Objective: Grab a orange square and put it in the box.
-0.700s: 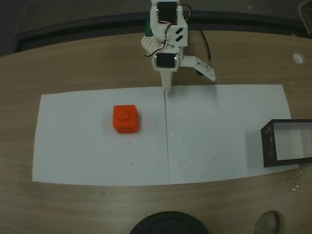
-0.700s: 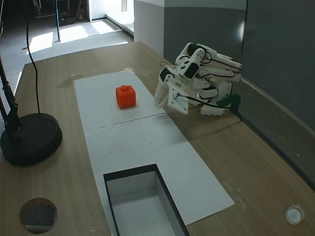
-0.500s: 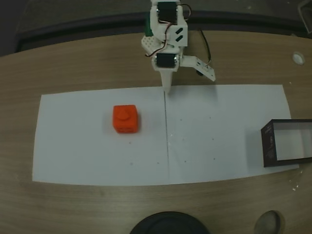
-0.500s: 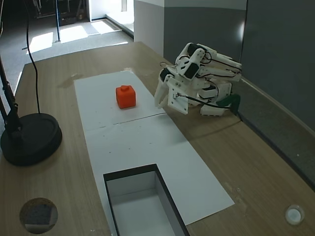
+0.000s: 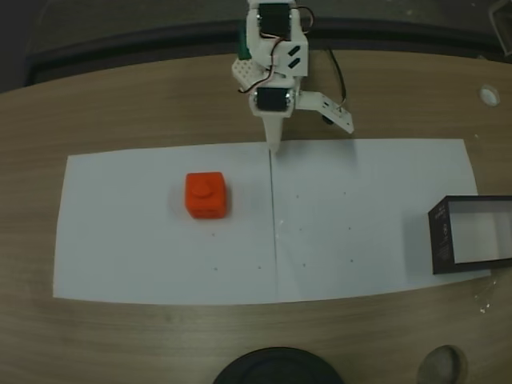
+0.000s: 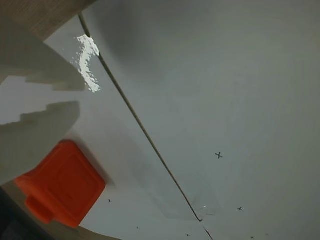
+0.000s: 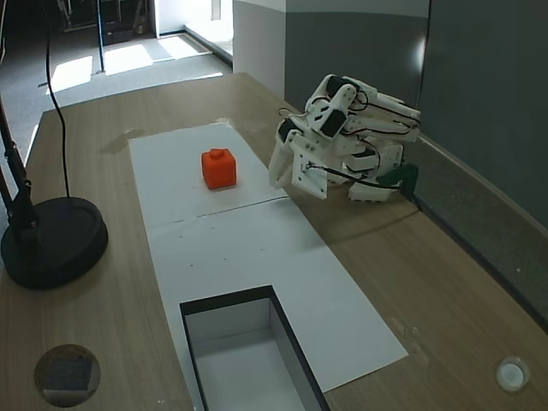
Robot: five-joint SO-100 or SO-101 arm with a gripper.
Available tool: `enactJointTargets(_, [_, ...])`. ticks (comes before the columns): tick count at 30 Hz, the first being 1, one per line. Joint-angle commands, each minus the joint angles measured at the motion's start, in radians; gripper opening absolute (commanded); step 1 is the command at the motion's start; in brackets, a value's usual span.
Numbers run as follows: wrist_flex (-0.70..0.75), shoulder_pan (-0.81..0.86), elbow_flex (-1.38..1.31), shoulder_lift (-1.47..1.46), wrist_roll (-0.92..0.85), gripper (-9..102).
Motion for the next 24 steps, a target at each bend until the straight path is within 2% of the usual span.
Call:
enactJointTargets(1, [0.020,-0.002,-0.058,0.021,0.009,0])
enactJointTargets(14, [-0.018,-0.035,-0.051,0.023,0.006,0])
enactJointTargets(17, [-0.120,-0.002,-0.023,0.023,0.006,9])
enactJointTargets(22, [-0.227,0.221,-0.064,0.021,-0.034,33])
enactJointTargets(24, [-0.241,0.296,-0.126,0.021,-0.066,34])
